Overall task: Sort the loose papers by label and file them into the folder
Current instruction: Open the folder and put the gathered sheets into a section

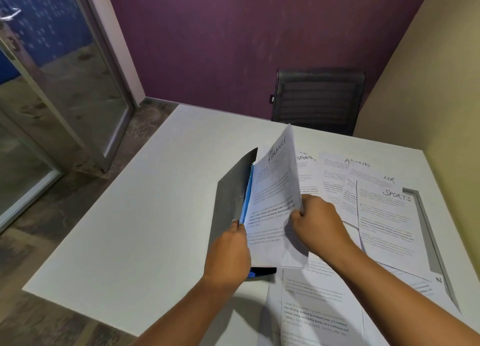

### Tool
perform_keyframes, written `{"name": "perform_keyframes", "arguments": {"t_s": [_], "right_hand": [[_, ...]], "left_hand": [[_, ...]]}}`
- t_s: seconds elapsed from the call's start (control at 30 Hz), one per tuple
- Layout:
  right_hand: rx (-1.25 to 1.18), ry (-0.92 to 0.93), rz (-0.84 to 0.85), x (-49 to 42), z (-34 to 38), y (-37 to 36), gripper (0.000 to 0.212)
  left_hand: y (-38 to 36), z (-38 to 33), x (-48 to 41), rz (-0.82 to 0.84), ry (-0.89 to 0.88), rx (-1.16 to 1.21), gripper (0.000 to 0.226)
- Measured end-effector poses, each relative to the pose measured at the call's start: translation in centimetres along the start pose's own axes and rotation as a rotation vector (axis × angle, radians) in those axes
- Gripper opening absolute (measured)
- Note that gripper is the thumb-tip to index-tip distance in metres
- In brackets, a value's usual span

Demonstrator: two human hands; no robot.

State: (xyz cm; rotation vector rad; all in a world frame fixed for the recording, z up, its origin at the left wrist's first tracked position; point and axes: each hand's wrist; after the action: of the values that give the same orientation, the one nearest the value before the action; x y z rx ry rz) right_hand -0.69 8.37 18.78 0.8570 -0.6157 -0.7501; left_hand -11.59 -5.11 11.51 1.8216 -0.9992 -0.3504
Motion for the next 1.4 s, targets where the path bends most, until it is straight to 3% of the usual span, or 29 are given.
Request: {"name": "perform_keyframes", "arguments": {"t_s": [0.37,0.53,0.77,0.87,0.97,1.23,1.4], "right_hand": [[0.151,-0.033,0.083,-1.8,1.1,-1.6,0.003],[0.256,-0.023,0.203,-1.7,1.3,-3.2,0.034],[0.319,0.004,0.34,-1.8,2.8,-5.2,0.011],[0.377,0.019,0.399,-1.4,3.1,-6.3,0.02],[0.421,0.06,0.363,-1.4,2.9,-7.1,0.005],[0.42,0.136,0.178,0.2,2.4,-6.0,0.027],[0.371,0.022,0.148,2.6,-2.3,-4.1,0.029]], "left_hand": [[-1.1,-0.5,0.5,0.042,0.011,-0.025,0.052],[-1.2,-0.4,0.7,0.036,0.014,-0.027,0.056],[-1.6,-0.6,0.9,0.052,0.022,0.004,0.062],[-1.7,-0.7,0.8,0.067,0.02,0.012,0.061],[-1.8,-0.8,0.7,0.056,0.018,0.035,0.058],[-1.5,-0.3,0.2,0.079,0.04,0.017,0.058],[-2.0,0.0,-0.6,0.065,0.03,-0.08,0.058]]}}
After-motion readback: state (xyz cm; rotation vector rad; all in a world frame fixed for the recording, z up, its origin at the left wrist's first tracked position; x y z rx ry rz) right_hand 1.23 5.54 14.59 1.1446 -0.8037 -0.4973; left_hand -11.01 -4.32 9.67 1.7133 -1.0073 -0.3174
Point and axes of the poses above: each hand's wrist, its own x-axis away from the middle knuckle, its own y-axis out of the back of the hand, z = x × y, and after that the axes turned 3 degrees about x, right-handed
